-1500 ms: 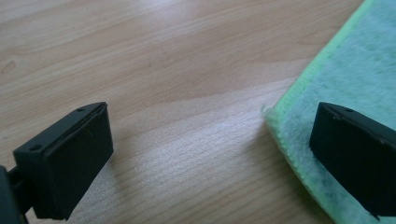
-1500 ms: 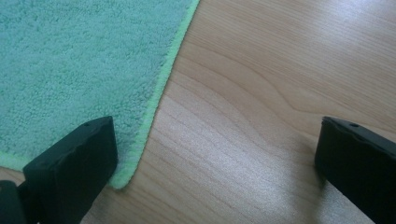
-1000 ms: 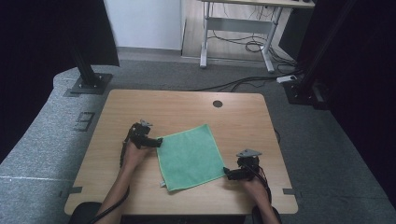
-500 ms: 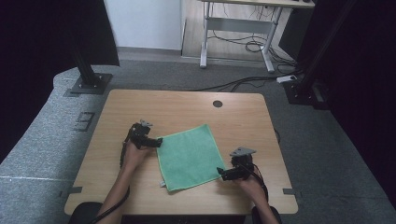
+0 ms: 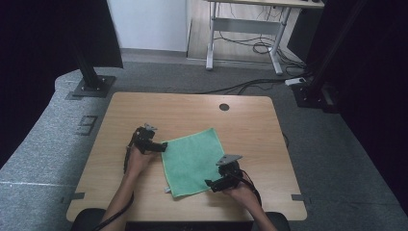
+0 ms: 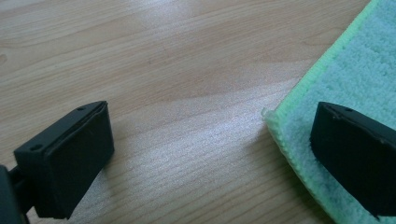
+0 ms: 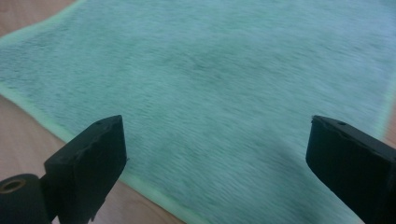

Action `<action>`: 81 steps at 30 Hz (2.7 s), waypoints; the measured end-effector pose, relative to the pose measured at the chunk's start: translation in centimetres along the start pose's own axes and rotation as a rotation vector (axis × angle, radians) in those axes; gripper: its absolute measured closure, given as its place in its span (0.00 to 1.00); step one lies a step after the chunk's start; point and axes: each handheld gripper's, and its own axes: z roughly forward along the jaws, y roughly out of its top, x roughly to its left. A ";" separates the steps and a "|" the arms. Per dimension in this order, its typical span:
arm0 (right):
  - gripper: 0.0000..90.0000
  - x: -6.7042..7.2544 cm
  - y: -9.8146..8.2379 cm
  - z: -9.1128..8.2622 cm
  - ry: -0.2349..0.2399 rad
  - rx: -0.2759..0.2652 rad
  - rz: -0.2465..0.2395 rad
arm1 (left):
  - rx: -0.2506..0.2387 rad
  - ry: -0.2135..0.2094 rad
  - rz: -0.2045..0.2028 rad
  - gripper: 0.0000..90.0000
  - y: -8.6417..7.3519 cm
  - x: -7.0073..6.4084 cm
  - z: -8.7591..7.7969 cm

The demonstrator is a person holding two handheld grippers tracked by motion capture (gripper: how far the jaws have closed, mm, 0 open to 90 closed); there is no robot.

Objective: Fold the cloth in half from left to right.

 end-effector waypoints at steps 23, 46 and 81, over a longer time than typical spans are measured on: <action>0.19 6.7 3.5 3.8 0.216 0.019 -0.119 | -0.005 0.003 -0.006 0.01 0.0 0.0 0.0; 0.74 11.2 4.6 5.2 0.258 0.102 -0.265 | -0.003 0.003 -0.006 0.01 0.0 0.0 0.0; 0.94 11.7 5.4 5.3 0.263 0.094 -0.240 | -0.085 -0.208 -0.055 0.97 -0.9 -0.1 -1.9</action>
